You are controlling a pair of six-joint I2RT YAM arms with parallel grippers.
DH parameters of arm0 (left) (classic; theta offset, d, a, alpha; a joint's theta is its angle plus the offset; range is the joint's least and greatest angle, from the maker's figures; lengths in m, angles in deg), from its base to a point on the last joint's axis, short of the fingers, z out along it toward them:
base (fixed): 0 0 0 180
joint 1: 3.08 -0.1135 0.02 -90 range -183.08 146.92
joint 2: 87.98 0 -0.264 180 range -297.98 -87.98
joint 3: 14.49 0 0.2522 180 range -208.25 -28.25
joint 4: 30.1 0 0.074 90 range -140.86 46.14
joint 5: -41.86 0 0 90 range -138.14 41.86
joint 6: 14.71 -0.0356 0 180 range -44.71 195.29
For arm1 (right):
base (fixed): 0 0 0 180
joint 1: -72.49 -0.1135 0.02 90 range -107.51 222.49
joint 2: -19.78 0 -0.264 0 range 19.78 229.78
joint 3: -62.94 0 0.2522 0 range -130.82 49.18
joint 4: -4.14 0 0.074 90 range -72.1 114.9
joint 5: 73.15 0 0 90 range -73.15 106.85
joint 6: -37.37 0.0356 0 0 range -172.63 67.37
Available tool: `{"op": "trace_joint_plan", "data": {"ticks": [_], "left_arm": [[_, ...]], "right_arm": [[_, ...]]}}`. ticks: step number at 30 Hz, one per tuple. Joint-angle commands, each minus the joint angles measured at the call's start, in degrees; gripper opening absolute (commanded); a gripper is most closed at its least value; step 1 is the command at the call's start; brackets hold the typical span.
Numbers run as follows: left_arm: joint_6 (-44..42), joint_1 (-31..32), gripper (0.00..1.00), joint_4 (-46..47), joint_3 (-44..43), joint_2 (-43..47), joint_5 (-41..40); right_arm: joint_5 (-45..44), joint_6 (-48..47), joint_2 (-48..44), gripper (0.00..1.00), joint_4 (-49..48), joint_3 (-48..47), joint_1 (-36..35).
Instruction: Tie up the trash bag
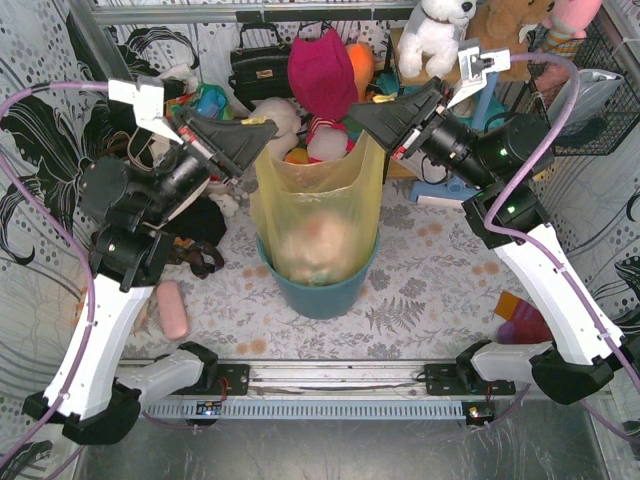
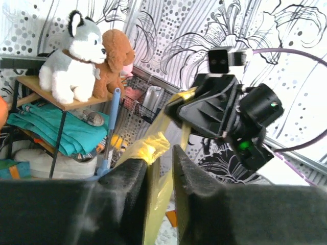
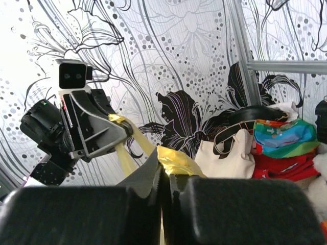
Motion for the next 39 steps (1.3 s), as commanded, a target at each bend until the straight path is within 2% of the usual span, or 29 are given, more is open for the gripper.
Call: {"op": "trace_joint_plan", "data": {"ticks": [1, 3, 6, 10, 14, 18, 23, 27, 30, 39], "left_arm": [[1.77, -0.19, 0.42, 6.24, 6.4, 3.31, 2.69], [3.99, -0.24, 0.55, 8.76, 10.81, 4.38, 2.9], [6.12, -0.24, 0.62, 11.36, 14.17, 4.87, 3.75], [7.11, -0.2, 0.62, 13.95, 12.47, 3.18, 5.66], [7.86, -0.22, 0.62, 16.46, 3.99, -0.76, 9.35], [6.12, -0.24, 0.62, 15.15, -1.72, -1.84, 9.43], [3.37, -0.19, 0.63, 12.54, 3.39, 1.96, 6.18], [5.9, -0.2, 0.62, 14.43, 11.37, 4.52, 3.56], [6.31, -0.19, 0.62, 15.04, 12.27, 4.04, 3.83], [0.45, -0.19, 0.62, 7.47, -4.57, -2.61, 5.22]], "right_arm": [[1.65, 1.56, -2.27, 0.31, -3.99, 6.85, -0.11], [1.75, 1.92, -2.78, 0.38, -4.21, 9.09, -0.11], [1.71, 2.11, -3.04, 0.42, -4.08, 10.24, -0.17], [2.31, 2.0, -1.89, 0.43, -4.25, 7.1, -0.1], [4.01, 1.51, 0.94, 0.43, -4.14, -0.24, -0.12], [5.11, 1.5, 2.53, 0.43, -3.86, -6.05, -0.15], [3.26, 1.57, -0.23, 0.43, -4.05, 0.96, -0.1], [0.85, 2.51, -2.31, 0.43, -4.14, 8.39, -0.1], [0.67, 2.98, -1.7, 0.43, -4.72, 8.96, -0.11], [4.69, 2.2, 4.51, 0.43, -3.3, -7.91, -0.15]]}}
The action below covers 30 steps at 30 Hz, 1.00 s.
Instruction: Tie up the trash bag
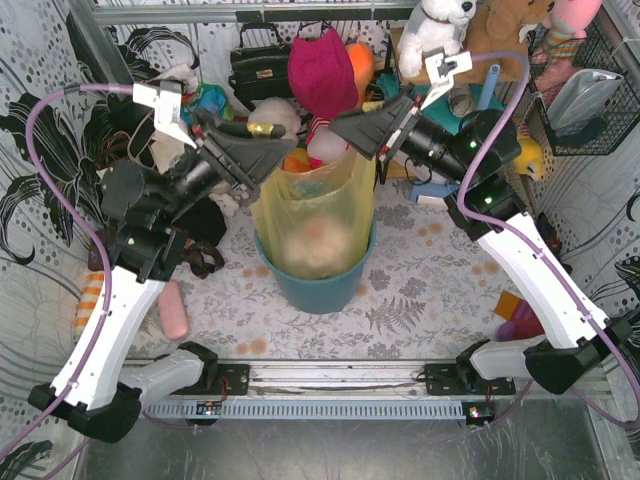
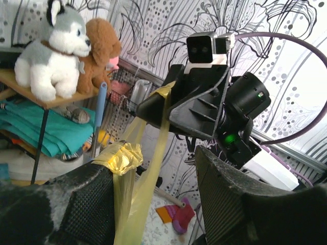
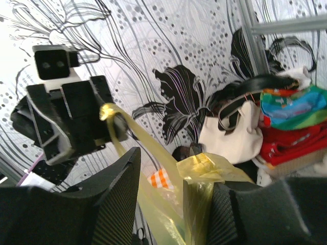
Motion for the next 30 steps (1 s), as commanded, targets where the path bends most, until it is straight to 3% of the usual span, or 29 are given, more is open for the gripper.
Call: {"op": "trace_joint_plan", "data": {"ticks": [1, 12, 17, 23, 30], "left_arm": [[-3.55, -0.15, 0.63, 0.6, -7.89, 0.19, 0.35], [0.17, -0.15, 0.63, 4.93, 3.34, 1.76, -0.41], [0.47, -0.15, 0.63, 4.67, -1.98, -2.54, 1.67], [0.03, -0.15, 0.64, 1.76, -10.77, -5.75, 3.58], [-0.32, -0.15, 0.67, -2.5, -4.44, -0.07, 1.61]], "right_arm": [[2.07, 0.15, -0.14, 0.43, -3.22, -7.51, -0.13], [-5.49, -1.15, -4.18, 0.42, -2.77, 5.62, -0.11], [-7.63, -4.27, -2.58, 0.42, 1.67, -0.42, -0.1], [-3.86, -3.23, -0.44, 0.42, 2.22, -7.8, -0.13], [-4.63, -1.27, -4.21, 0.43, 1.75, 0.58, -0.1]]}}
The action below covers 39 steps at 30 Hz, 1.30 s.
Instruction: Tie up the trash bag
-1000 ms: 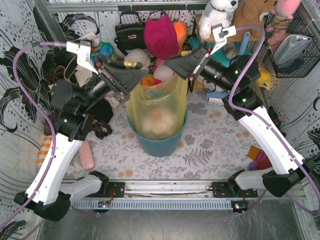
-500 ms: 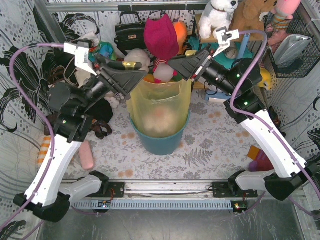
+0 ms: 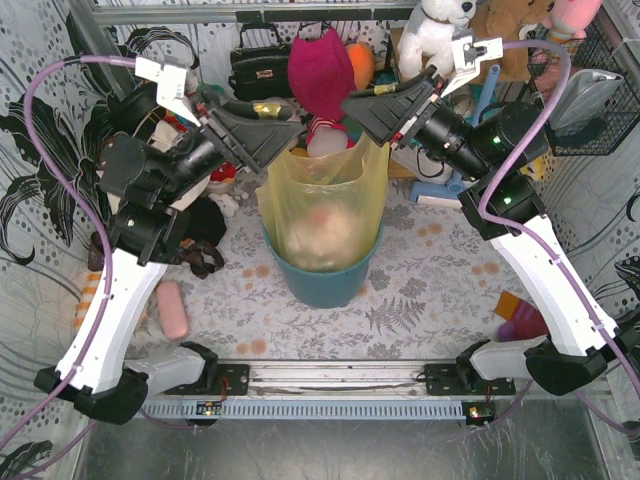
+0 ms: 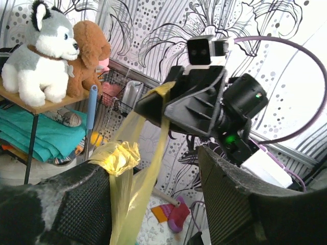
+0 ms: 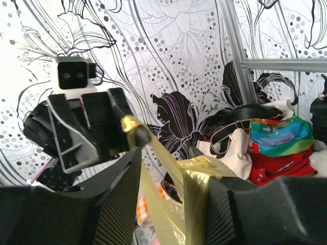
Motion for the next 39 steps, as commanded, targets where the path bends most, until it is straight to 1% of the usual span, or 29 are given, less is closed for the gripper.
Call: {"op": "trace_joint_plan", "data": {"ticks": [1, 6, 10, 13, 17, 25, 27, 29, 35, 39], "left_arm": [[-0.93, -0.09, 0.69, -1.78, 3.37, 4.76, -0.86], [-5.14, -0.09, 0.75, -12.44, 5.44, 7.63, -4.16], [-7.92, -0.1, 0.78, -18.11, 5.53, 9.06, -5.16], [-9.65, -0.09, 0.79, -21.17, 4.7, 10.11, -5.67], [-11.05, -0.09, 0.8, -26.04, 2.48, 11.57, -8.06], [-11.22, -0.09, 0.81, -31.92, -0.75, 13.31, -6.55], [-10.83, -0.09, 0.81, -31.4, -0.7, 13.61, -4.08], [-9.3, -0.1, 0.81, -28.88, -0.19, 13.67, -0.89], [-0.19, -0.12, 0.81, -13.5, 4.19, 14.0, 11.29], [3.79, -0.11, 0.81, -8.47, 4.67, 12.8, 15.49]], "right_arm": [[-0.61, 1.16, -3.37, 0.45, -1.48, 5.82, -0.1], [-2.05, -1.29, -5.95, 0.62, 4.81, 7.49, -0.11], [-3.56, -3.63, -8.03, 0.72, 10.0, 7.0, -0.12], [-4.76, -5.34, -9.64, 0.75, 13.3, 6.58, -0.16], [-7.95, -8.08, -11.58, 0.77, 18.94, 5.08, -0.11], [-12.55, -11.83, -13.41, 0.76, 24.4, 2.44, -0.13], [-12.69, -12.36, -13.25, 0.75, 24.46, 2.42, -0.17], [-12.69, -12.6, -12.84, 0.74, 24.45, 0.56, -0.11], [-12.58, -12.72, -11.88, 0.69, 23.98, -1.08, -0.12], [-13.23, -12.9, -11.72, 0.66, 23.74, -1.51, -0.11]]}}
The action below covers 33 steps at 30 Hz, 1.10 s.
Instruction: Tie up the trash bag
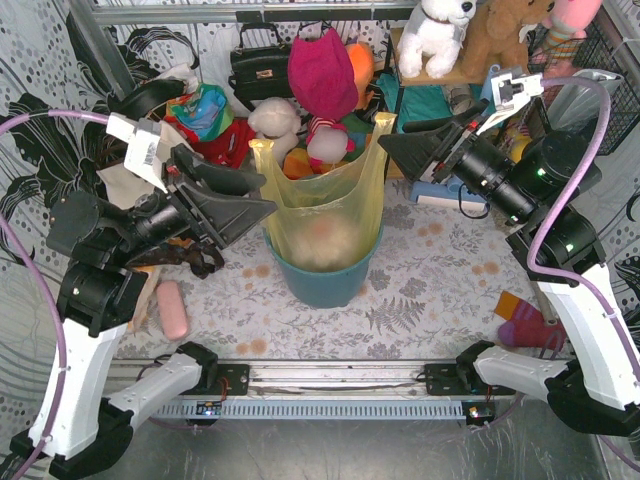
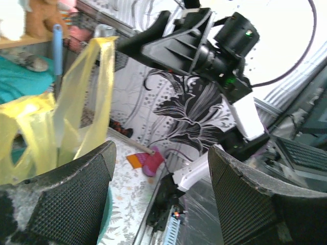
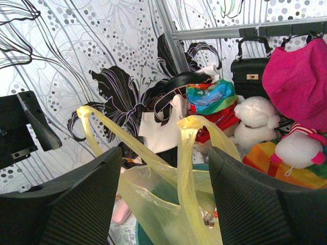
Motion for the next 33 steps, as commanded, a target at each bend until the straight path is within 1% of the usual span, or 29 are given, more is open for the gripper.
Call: {"op": "trace_joint_plan", "data": {"ticks": [1, 5, 7, 10, 13, 16, 20, 24, 27, 29, 31, 33], "left_arm": [[5.82, -0.04, 0.8, 11.5, 0.92, -0.9, 7.19], [7.71, 0.23, 0.79, 15.22, 4.17, -0.89, 2.23], [7.02, 2.4, 0.77, 14.93, 4.69, -1.66, -0.41], [2.05, 11.23, 0.75, 12.97, 4.43, -3.12, -8.05], [-4.76, 21.01, 0.74, 7.51, 1.38, -5.41, -17.8], [-9.11, 28.71, 0.74, 4.7, -0.69, -7.45, -25.57], [-12.71, 37.61, 0.72, 5.13, -1.15, -10.36, -35.18], [-16.56, 45.25, 0.72, 8.34, -0.11, -12.16, -44.13], [-18.47, 48.16, 0.71, 13.07, 2.9, -12.45, -48.79], [-20.11, 48.67, 0.72, 17.78, 6.33, -12.12, -50.3], [-22.64, 48.78, 0.74, 23.32, 10.56, -11.5, -49.72], [-25.8, 48.78, 0.76, 27.16, 13.61, -11.17, -49.24]], "right_arm": [[-1.73, -1.09, 0.17, 0.66, -1.07, -2.08, -0.1], [-4.63, -0.92, 0.43, 0.64, -0.78, -2.22, -0.11], [-6.11, -1.01, 1.07, 0.63, 0.24, -3.1, -0.15], [-7.19, -1.13, 2.15, 0.62, 1.82, -4.76, -0.1], [-7.39, -1.07, 2.65, 0.6, 2.37, -5.71, -0.11], [-6.97, -0.79, 2.76, 0.55, 2.45, -6.18, -0.15], [-6.82, -0.82, 2.69, 0.47, 2.74, -6.47, -0.12], [-5.95, -2.31, 3.02, 0.44, 2.83, -6.97, -0.11], [-2.48, -7.67, 3.64, 0.46, 3.09, -8.21, -0.14], [-1.21, -13.68, 4.6, 0.49, 5.7, -10.9, -0.15], [-1.17, -18.64, 6.04, 0.49, 9.97, -14.25, -0.11], [0.89, -23.48, 7.52, 0.5, 12.56, -16.77, -0.13]]}}
